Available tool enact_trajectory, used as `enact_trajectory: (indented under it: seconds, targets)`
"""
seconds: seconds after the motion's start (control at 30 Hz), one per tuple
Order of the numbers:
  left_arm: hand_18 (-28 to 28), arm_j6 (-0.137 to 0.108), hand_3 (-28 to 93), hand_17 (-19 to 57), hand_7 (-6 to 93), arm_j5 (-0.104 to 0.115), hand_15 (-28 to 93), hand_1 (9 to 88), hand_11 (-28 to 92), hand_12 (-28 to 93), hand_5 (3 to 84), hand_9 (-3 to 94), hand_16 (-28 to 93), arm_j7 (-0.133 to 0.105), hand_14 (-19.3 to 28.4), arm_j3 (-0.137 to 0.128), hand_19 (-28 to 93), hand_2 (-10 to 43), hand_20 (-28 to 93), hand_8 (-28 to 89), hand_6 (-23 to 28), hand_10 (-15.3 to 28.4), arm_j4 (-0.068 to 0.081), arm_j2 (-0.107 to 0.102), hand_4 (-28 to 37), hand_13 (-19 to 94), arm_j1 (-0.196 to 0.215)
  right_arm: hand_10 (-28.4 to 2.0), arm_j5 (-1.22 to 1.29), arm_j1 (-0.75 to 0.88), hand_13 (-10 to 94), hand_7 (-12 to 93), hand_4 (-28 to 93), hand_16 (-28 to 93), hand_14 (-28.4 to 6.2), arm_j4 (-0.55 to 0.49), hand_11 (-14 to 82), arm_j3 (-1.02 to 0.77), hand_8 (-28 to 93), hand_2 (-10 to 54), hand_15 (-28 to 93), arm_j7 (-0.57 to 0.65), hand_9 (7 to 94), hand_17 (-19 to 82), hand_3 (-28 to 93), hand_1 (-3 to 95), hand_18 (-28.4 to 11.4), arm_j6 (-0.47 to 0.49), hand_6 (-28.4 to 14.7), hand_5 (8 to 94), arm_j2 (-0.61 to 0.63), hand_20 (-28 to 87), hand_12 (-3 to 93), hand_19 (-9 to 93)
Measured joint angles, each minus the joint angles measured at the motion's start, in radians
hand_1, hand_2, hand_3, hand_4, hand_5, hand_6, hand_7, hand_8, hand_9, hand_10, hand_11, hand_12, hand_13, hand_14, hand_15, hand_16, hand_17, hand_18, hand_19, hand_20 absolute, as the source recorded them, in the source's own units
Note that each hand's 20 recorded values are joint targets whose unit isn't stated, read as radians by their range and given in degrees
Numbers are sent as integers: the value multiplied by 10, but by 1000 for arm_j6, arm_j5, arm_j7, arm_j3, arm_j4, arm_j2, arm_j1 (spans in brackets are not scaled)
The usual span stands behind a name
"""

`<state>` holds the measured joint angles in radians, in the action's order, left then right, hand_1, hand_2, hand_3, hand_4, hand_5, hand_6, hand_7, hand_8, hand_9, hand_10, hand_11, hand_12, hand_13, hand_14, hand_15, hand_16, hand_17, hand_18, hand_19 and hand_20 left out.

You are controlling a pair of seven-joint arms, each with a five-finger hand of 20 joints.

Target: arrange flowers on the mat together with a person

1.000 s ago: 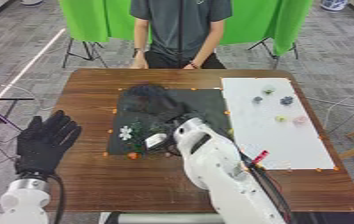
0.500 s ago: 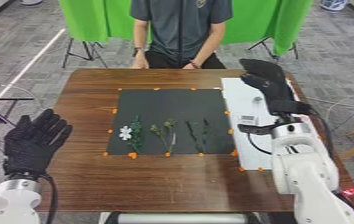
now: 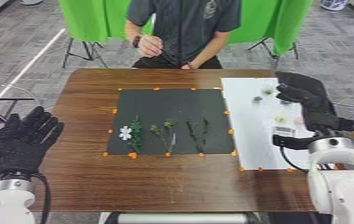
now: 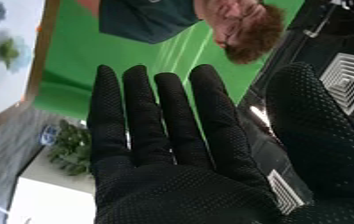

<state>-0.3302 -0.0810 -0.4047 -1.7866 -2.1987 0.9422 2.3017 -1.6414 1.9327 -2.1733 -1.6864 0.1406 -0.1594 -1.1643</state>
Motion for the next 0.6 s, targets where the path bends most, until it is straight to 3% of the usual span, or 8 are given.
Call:
enact_trajectory:
  seconds: [0.2, 0.33, 0.4, 0.6]
  targets:
    - [189, 1, 742, 1, 237, 10, 518, 307, 277, 201, 572, 544, 30, -18, 182, -2, 418, 86, 278, -79, 85, 162, -3, -1, -263, 431, 4, -174, 0, 62, 335, 152, -246, 103, -163, -23, 117, -10, -123, 63, 297, -1, 422, 150, 814, 297, -180, -32, -77, 473, -25, 97, 113, 523]
    - [188, 13, 745, 1, 236, 64, 517, 301, 277, 201, 572, 543, 31, -69, 184, 3, 415, 83, 279, -79, 86, 163, -3, -6, -262, 431, 9, -175, 3, 69, 335, 153, -245, 103, -163, -24, 118, -10, -124, 64, 298, -1, 421, 150, 815, 296, -180, -26, -77, 474, -48, 99, 113, 522]
    - [188, 15, 746, 1, 237, 80, 515, 301, 277, 202, 572, 544, 31, -82, 183, 3, 413, 82, 278, -79, 85, 162, -4, -7, -264, 431, 13, -175, 3, 70, 335, 153, -244, 102, -163, -26, 118, -10, -124, 64, 298, -1, 422, 150, 815, 296, -180, -20, -77, 474, -55, 101, 113, 523]
    - [188, 18, 747, 1, 234, 78, 515, 295, 276, 202, 571, 543, 32, -82, 181, 3, 411, 79, 278, -79, 87, 162, -7, -7, -265, 432, 21, -175, 9, 78, 336, 152, -243, 102, -162, -39, 123, -25, -124, 64, 300, -2, 423, 150, 818, 295, -180, -21, -83, 469, -61, 103, 114, 524]
